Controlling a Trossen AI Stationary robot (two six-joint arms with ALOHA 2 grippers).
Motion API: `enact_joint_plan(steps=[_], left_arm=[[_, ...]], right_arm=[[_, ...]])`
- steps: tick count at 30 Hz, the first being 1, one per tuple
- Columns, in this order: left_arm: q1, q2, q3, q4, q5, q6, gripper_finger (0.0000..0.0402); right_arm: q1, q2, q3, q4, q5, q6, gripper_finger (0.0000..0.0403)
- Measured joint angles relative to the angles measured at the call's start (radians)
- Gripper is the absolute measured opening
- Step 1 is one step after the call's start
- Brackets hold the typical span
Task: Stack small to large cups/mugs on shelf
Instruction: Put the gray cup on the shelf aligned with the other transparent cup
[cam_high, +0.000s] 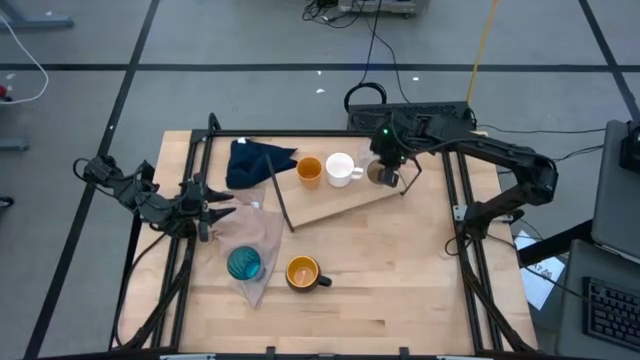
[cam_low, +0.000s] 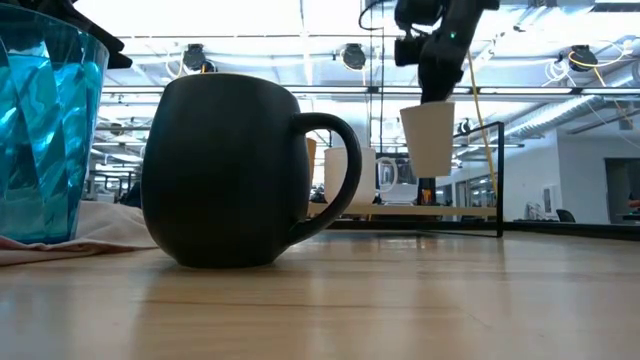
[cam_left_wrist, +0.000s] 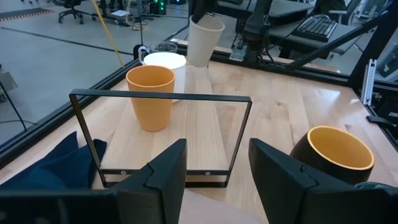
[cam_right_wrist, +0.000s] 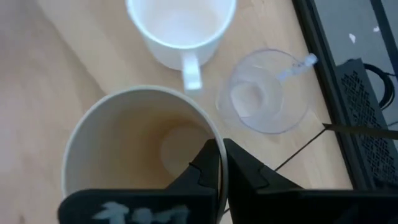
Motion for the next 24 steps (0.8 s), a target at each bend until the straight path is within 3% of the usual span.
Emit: enact_joint_plan(steps=[15,24], left_arm=[[0.000,0.000,0.000,0.000,0.000,-0.002,0.0172],[0.000,0.000,0.000,0.000,0.000,-0.006,0.0172]], right_arm=[[-0.071,0.000,-0.109,0.094,-0.008,0.000,0.0000],[-0.083,0.000,-0.169,0.152,-0.081,0.008,0.0000]])
